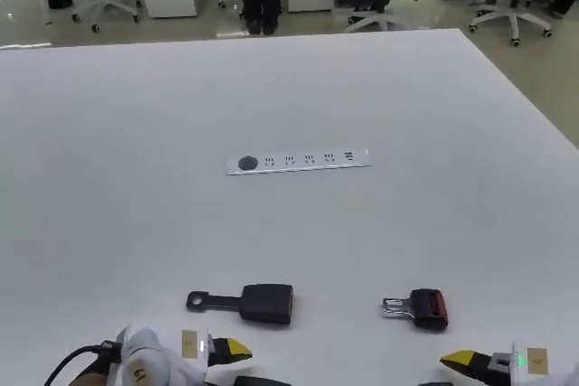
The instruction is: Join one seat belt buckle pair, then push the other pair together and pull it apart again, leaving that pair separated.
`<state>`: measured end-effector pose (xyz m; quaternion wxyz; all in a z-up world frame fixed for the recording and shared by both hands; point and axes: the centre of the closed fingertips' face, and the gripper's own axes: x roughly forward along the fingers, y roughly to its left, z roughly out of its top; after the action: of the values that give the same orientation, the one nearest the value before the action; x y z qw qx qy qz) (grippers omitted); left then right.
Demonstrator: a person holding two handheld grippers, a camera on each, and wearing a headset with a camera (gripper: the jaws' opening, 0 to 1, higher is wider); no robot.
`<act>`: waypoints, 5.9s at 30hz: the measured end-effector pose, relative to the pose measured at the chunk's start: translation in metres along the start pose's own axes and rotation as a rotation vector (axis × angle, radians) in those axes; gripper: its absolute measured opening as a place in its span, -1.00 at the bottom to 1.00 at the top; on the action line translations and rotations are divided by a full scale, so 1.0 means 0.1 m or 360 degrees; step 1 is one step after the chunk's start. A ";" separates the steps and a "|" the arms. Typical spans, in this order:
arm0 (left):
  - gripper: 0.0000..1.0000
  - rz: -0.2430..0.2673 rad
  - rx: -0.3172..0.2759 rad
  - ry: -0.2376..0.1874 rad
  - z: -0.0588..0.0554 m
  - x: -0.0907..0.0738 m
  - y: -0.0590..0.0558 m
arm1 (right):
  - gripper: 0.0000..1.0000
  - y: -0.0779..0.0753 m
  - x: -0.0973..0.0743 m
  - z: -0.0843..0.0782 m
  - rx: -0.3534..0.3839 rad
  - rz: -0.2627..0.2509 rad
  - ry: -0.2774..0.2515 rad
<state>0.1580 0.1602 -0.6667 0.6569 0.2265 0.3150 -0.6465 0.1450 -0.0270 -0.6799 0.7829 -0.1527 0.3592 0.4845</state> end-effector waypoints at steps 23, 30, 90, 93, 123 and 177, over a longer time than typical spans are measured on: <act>-0.19 0.0104 0.0086 0.0102 -0.19 0.15 0.12 | -0.30 0.01 -0.02 -0.14 -0.0167 0.0061 0.0153; -0.24 0.0185 0.0002 0.0076 -0.16 0.16 0.14 | -0.31 -0.04 -0.02 -0.16 -0.0180 0.0068 0.0180; -0.30 0.0045 0.0119 0.0259 -0.21 0.10 0.13 | -0.33 0.34 0.78 0.74 -0.0207 0.0167 -0.0070; -0.31 0.0047 0.0113 0.0268 -0.21 0.11 0.14 | -0.34 0.35 0.83 0.77 -0.0186 0.0147 -0.0068; -0.31 -0.0052 0.0254 0.0270 -0.21 0.08 0.08 | -0.35 0.50 1.02 0.85 -0.0227 0.0144 -0.0075; -0.33 -0.0114 0.0258 0.0030 -0.25 0.09 0.15 | -0.37 0.52 0.97 0.85 -0.0224 0.0196 -0.0266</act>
<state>0.1696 0.1723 -0.6917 0.6099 0.2736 0.2756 -0.6908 0.1612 0.1112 -0.6845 0.7662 -0.1442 0.2664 0.5667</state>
